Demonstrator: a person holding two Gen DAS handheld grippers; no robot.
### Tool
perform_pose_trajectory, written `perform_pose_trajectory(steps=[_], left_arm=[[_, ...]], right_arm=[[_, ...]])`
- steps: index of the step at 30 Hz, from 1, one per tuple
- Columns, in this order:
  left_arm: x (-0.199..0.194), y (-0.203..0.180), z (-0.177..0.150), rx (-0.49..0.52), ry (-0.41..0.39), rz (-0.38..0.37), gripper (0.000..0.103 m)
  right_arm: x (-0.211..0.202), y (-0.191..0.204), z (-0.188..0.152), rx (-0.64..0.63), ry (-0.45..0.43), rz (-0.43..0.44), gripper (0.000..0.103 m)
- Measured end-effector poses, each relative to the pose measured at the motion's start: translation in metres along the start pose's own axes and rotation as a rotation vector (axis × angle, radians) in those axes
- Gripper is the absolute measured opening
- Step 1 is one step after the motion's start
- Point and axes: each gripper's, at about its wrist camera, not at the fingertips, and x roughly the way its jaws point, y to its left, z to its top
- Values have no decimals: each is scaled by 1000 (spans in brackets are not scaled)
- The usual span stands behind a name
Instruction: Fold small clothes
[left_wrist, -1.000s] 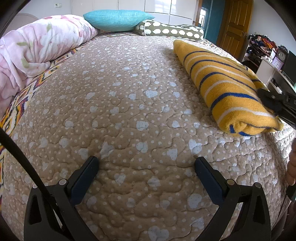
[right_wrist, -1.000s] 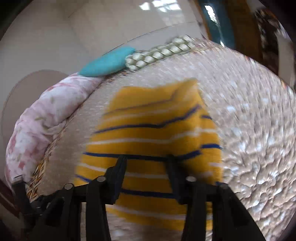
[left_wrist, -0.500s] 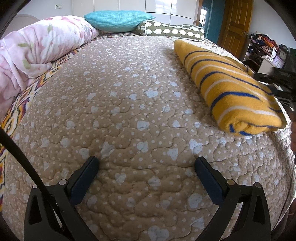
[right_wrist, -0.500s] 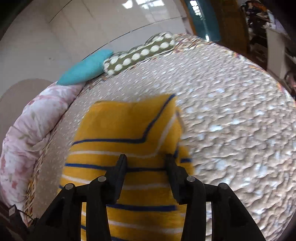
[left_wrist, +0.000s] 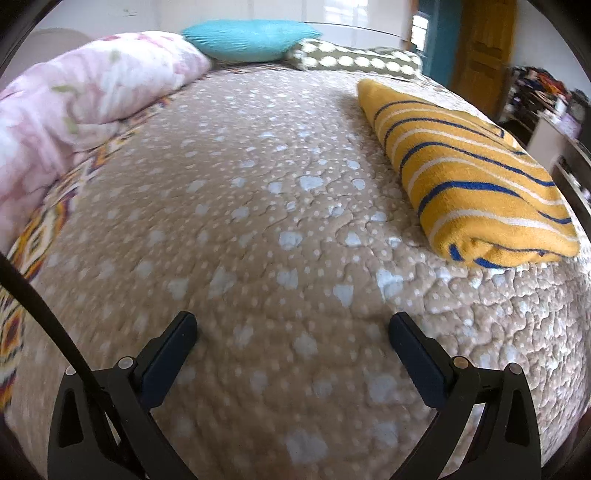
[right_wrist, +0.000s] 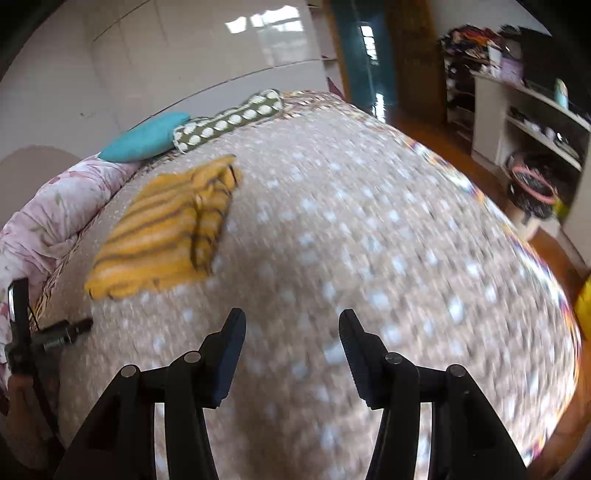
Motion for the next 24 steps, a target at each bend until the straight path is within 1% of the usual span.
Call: perform_pose_trajectory(steps=[3,5,7,9,10,12,15,16,18,19,20,21,22,24], left_arm=[[-20,-9,-16,-27,-15,-23,103],[-35,-12,-27,-48,-27,-32,103],[-56,-15,-37,-65,-62,-41,103],[-74,-18,-42,-66,-105,-23,103],[-86,-18,-44,-66,-137,-13,103],[-100,-17,-46,-76,-172,-9,103],[-116,-10,-50,-97,-207,-15,103],[-120,-7,-52,-109,-218,-13,103],[-124,2,-53,-129,-231,-18,103],[-126,7,-53,-141,-236,-29,103],[-128,13,-54,-152,-238,-33,103],[-129,17,-54,-159,-235,-29,103],[-130,22,-55,-165,-232,-19,103],[-133,34,-57,-182,-244,3,103]], right_arm=[[-8,-6,-15,34,-3,16,57],[-10,-5,-18,38,6,37,57],[-16,4,-17,13,-2,39,57],[-19,14,-16,-14,-12,47,57],[-21,22,-15,-27,-15,60,57],[-20,34,-9,-36,-14,86,57],[-17,62,6,-72,-14,127,57],[-13,79,15,-103,-13,150,57],[-5,105,27,-159,-17,169,57],[4,128,36,-203,-23,185,54],[11,143,43,-227,-21,206,50],[19,157,49,-244,-13,235,39],[35,178,58,-255,14,282,34],[59,201,70,-235,49,342,33]])
